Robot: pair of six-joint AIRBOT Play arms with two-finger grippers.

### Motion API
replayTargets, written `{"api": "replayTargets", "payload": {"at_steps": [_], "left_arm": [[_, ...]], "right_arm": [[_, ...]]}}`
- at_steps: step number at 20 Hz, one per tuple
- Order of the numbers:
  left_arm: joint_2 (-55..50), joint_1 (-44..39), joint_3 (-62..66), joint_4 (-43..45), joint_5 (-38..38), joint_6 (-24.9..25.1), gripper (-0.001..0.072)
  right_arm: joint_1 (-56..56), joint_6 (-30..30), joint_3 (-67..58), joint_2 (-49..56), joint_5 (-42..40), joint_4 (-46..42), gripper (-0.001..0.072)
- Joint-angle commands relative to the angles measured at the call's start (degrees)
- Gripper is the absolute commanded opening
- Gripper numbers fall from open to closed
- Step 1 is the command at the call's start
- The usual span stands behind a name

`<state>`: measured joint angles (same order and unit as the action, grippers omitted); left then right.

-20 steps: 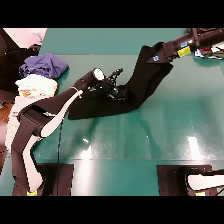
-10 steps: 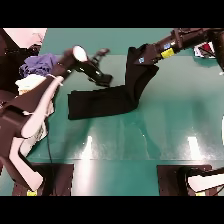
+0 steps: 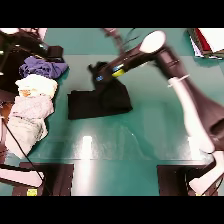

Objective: Fold the shirts.

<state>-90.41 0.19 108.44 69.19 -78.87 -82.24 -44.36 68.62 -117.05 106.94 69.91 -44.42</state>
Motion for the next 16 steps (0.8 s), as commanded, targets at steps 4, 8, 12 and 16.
{"api": "replayTargets", "payload": {"at_steps": [4, 8, 12, 16], "left_arm": [[2.7, 3.1, 0.1, -1.1, -3.0, 0.1, 0.0024], [2.7, 3.1, 0.0, -4.2, -3.4, 0.2, 0.0024], [2.7, 3.1, 0.0, -6.8, -2.6, 0.2, 0.0024], [2.7, 3.0, 0.0, -6.8, -1.4, 0.2, 0.0024]], "right_arm": [[-8.6, -4.4, 1.2, 4.9, -12.3, -2.5, 0.0487], [0.5, 2.4, 11.1, -4.5, 2.3, -14.6, 0.0486], [13.9, 6.1, 28.0, -12.6, 2.1, -15.1, 0.0487], [25.4, 9.3, 40.2, -13.8, -4.2, -5.6, 0.0720]]}}
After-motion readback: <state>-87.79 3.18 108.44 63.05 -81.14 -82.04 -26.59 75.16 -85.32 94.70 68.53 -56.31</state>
